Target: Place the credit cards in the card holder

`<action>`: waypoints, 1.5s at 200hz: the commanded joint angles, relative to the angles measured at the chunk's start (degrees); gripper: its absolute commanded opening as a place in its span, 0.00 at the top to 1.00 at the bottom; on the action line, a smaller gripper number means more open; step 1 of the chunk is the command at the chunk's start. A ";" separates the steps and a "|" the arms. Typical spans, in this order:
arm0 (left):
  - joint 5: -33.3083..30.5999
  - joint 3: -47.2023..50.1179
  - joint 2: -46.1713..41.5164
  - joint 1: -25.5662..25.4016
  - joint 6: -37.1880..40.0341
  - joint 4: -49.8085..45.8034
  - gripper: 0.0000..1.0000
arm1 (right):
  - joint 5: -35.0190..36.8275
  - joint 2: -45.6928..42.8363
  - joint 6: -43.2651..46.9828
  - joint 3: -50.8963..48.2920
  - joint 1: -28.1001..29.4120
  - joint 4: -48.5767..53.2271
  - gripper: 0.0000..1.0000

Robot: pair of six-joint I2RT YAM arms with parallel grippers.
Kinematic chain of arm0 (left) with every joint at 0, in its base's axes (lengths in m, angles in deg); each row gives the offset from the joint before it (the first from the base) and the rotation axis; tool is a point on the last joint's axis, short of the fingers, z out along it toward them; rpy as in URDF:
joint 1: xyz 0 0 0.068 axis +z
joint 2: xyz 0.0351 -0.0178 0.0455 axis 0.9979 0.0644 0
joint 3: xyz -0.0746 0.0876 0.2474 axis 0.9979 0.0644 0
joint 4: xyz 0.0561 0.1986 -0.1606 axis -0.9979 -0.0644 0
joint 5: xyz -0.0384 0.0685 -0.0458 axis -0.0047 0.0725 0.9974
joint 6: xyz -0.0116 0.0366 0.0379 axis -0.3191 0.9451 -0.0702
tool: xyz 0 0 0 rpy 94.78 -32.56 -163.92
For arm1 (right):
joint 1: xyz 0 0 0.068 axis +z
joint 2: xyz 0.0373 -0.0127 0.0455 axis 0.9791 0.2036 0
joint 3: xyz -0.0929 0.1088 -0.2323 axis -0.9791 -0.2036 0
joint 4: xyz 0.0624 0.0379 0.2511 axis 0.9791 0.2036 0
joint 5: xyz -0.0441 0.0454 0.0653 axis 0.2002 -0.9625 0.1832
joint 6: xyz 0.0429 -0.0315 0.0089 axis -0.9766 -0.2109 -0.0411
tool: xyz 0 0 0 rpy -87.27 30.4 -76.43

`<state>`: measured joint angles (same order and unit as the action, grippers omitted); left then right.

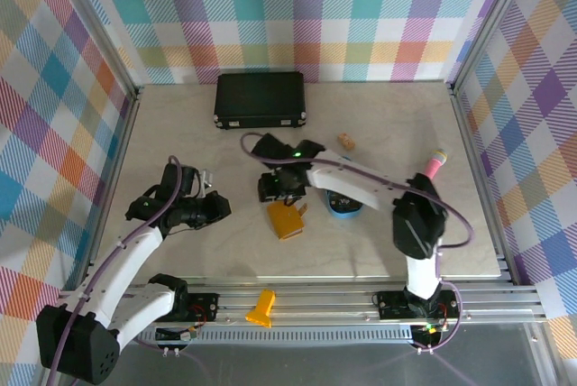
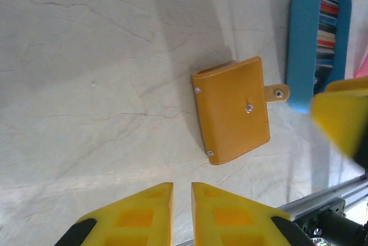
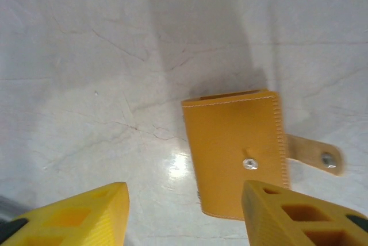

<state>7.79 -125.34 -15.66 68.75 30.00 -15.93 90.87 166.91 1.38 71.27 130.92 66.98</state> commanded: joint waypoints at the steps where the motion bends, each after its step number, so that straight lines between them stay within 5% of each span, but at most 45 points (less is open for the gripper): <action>1: 1.27 1.13 2.10 -7.02 -3.16 10.65 0.83 | -9.68 -7.12 7.30 -7.58 -5.68 -6.20 0.46; 24: -2.67 0.53 6.07 -13.82 -4.83 16.74 0.76 | -17.19 -13.18 15.60 -15.76 -12.58 -8.21 0.46; 53: -3.20 0.63 11.93 -15.60 -6.72 25.28 0.72 | -23.33 -13.91 23.88 -20.35 -18.07 -6.85 0.47; 125: -3.21 -1.97 25.14 -17.68 -4.79 36.15 0.74 | -20.41 -3.52 25.91 -15.93 -18.21 -3.53 0.56; 224: -3.93 -2.86 34.26 -17.68 -4.71 45.45 0.76 | -28.57 3.02 24.74 -14.62 -18.21 -4.59 0.64; 300: -1.73 -4.42 40.63 -17.95 -6.55 52.13 0.77 | -28.77 2.86 23.31 -15.52 -18.21 -4.78 0.86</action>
<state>4.51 -128.05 23.66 51.46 23.90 33.07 64.10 170.48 25.07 55.40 112.47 61.88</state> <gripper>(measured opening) 0.230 0.165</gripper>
